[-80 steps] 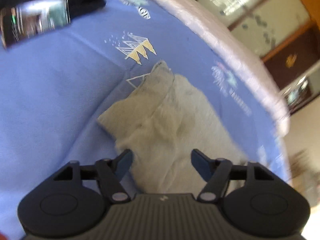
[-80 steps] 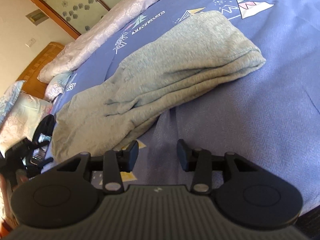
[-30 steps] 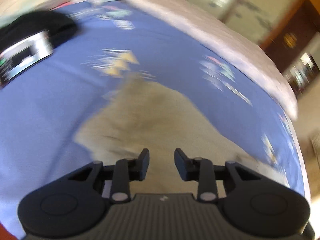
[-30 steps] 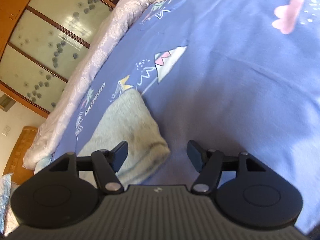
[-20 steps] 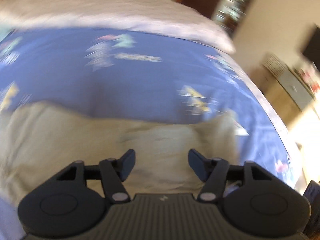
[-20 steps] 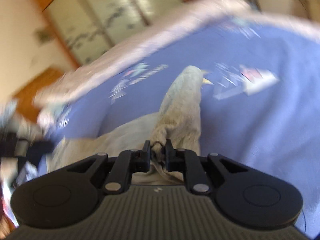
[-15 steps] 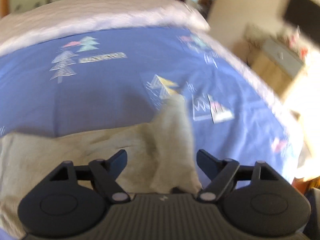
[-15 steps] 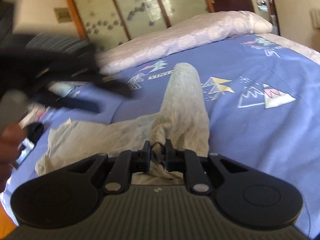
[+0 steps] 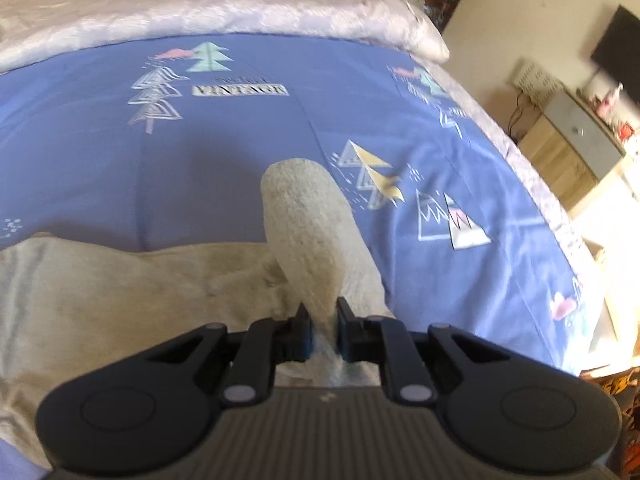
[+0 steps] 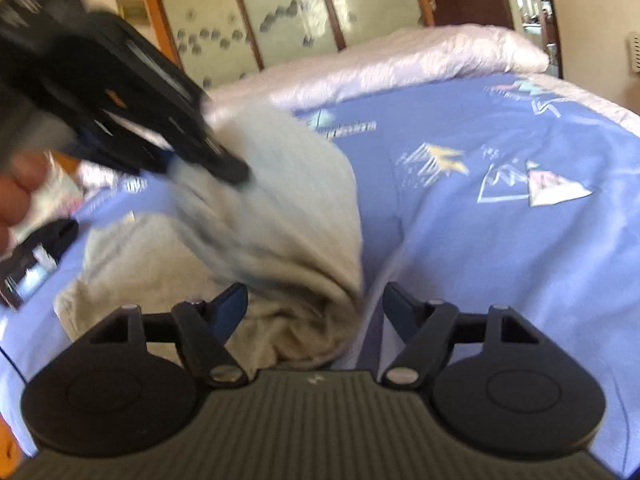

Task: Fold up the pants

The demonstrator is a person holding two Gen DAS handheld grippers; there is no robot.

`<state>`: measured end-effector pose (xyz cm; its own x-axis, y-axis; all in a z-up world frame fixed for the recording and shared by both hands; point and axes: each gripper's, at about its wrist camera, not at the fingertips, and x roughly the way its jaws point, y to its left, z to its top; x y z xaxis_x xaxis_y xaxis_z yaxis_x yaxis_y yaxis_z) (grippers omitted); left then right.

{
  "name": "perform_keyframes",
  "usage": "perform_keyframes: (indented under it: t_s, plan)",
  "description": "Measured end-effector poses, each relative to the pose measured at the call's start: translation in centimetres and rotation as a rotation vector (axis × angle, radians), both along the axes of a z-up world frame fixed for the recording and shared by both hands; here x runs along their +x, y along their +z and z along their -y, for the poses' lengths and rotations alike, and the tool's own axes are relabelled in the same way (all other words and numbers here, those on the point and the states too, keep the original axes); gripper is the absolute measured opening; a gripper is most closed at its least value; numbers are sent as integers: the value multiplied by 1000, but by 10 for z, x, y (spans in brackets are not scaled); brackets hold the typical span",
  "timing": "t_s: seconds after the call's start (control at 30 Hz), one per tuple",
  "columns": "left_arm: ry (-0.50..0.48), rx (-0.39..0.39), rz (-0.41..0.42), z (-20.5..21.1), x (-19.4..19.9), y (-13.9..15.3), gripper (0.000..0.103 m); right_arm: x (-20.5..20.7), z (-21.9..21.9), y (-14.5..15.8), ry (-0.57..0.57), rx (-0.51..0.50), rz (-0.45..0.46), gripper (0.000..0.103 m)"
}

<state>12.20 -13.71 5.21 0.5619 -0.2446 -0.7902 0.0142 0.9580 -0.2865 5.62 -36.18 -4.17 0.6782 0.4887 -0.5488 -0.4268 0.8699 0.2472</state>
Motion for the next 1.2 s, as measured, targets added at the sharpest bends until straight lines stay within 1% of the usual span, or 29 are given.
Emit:
perform_keyframes:
  t_s: [0.03,0.07,0.1,0.13,0.17,0.27,0.37,0.47,0.53,0.57,0.6,0.63,0.67,0.7,0.73,0.8,0.83,0.9,0.97,1.0,1.07,1.13,1.17,1.2]
  plan:
    - [10,-9,6,-10,-2,5,12,5,-8,-3,16,-24,-12,76]
    - [20,-18,12,-20,-3,9,12,9,-15,-5,33,-38,-30,66]
    - [32,-25,17,-31,-5,15,12,13,-22,-5,53,-38,-49,37]
    - [47,-25,23,-45,-7,21,12,16,-31,-2,79,-33,-66,20]
    - [64,-15,31,-58,-10,27,12,17,-41,3,95,-33,-64,12]
    - [138,29,63,-107,-25,40,12,7,-72,25,168,-40,31,12]
    - [222,19,47,-160,-36,39,12,-3,-106,39,258,-56,101,13]
    - [311,38,-3,-205,-46,18,12,-11,-146,42,358,-96,125,16]
    - [383,46,-55,-234,-53,-6,13,-16,-171,36,435,-126,111,16]
    - [418,44,-84,-247,-55,-22,17,-21,-184,32,478,-153,110,17]
    - [444,39,-108,-257,-57,-35,26,-28,-198,26,518,-194,108,27]
    - [481,28,-144,-269,-59,-54,34,-31,-209,19,560,-230,87,38]
    - [525,20,-180,-280,-63,-69,47,-33,-217,11,594,-257,55,55]
    - [564,2,-197,-290,-69,-80,57,-34,-219,7,608,-268,43,57]
    - [588,-50,-184,-298,-77,-87,59,-44,-216,7,614,-267,50,57]
    - [610,-139,-141,-307,-96,-90,61,-49,-204,17,642,-227,58,57]
    - [618,-156,-119,-308,-103,-88,63,-49,-194,24,643,-199,55,57]
    - [632,-170,-70,-307,-117,-81,67,-48,-172,31,603,-144,41,57]
    - [613,-181,-22,-302,-127,-75,75,-45,-147,37,541,-102,25,57]
    - [588,-180,-3,-295,-130,-72,75,-42,-135,36,515,-93,17,57]
    - [546,-157,0,-280,-131,-71,75,-41,-125,35,479,-101,4,57]
    - [502,-98,-33,-266,-124,-79,64,-43,-124,28,466,-125,-8,56]
    - [484,-69,-58,-261,-121,-84,48,-44,-125,25,460,-142,-22,55]
    - [470,-45,-87,-256,-119,-91,42,-42,-127,20,456,-160,-40,39]
